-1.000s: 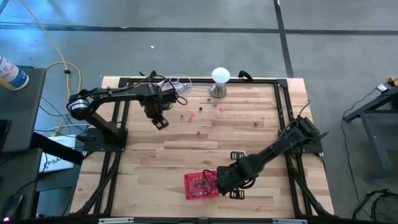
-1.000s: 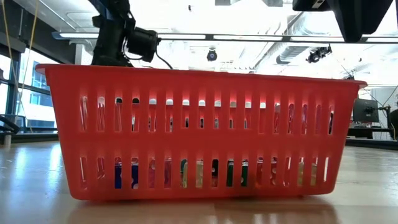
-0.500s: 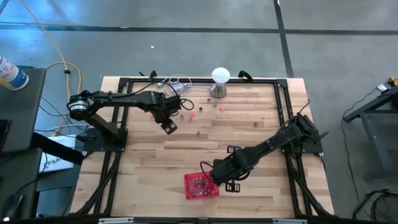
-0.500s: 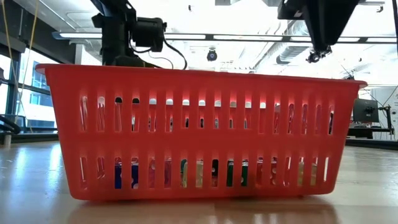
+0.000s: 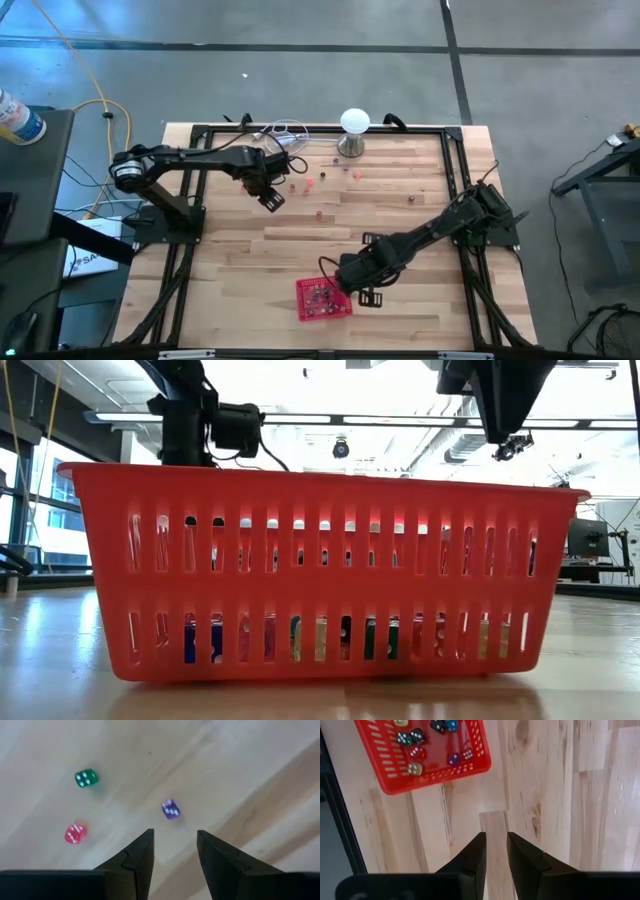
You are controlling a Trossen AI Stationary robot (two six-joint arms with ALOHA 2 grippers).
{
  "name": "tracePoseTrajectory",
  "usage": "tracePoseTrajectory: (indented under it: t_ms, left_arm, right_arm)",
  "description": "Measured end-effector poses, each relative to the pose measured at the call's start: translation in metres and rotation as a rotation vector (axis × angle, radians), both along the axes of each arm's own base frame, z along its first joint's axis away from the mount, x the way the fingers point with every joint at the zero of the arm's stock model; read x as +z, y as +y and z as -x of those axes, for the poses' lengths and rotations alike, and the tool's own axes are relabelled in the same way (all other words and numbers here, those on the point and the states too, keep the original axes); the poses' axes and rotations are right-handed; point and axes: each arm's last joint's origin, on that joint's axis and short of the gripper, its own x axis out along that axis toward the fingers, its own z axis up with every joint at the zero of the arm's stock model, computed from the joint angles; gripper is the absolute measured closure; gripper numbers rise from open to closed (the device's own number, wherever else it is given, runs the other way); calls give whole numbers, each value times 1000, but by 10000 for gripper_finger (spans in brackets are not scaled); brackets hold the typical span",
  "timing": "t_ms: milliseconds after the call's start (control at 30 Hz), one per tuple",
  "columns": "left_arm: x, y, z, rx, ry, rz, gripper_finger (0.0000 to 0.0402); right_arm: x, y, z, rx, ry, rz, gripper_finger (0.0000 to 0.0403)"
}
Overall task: Pick & Place Dice
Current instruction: Put the purple dice into the red bin
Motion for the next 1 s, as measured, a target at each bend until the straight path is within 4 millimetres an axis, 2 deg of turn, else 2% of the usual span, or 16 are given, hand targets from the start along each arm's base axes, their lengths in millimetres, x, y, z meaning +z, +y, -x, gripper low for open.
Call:
tracePoseTrajectory:
  t_ms: [233, 433, 733, 1000]
  left_arm:
    - [-14, 4, -6, -8, 23, -1, 260]
    - [-15, 6, -11, 2, -15, -12, 260]
    - [-26, 5, -2, 127, 23, 20, 260]
    - [-35, 2, -1, 167, 1, 22, 260]
  right_arm:
    - [0, -2, -2, -7, -7, -4, 337]
    - [0, -3, -2, 6, -6, 2, 337]
    - [0, -6, -1, 8, 5, 30, 337]
    - [0, -11, -3, 28, 8, 41, 337]
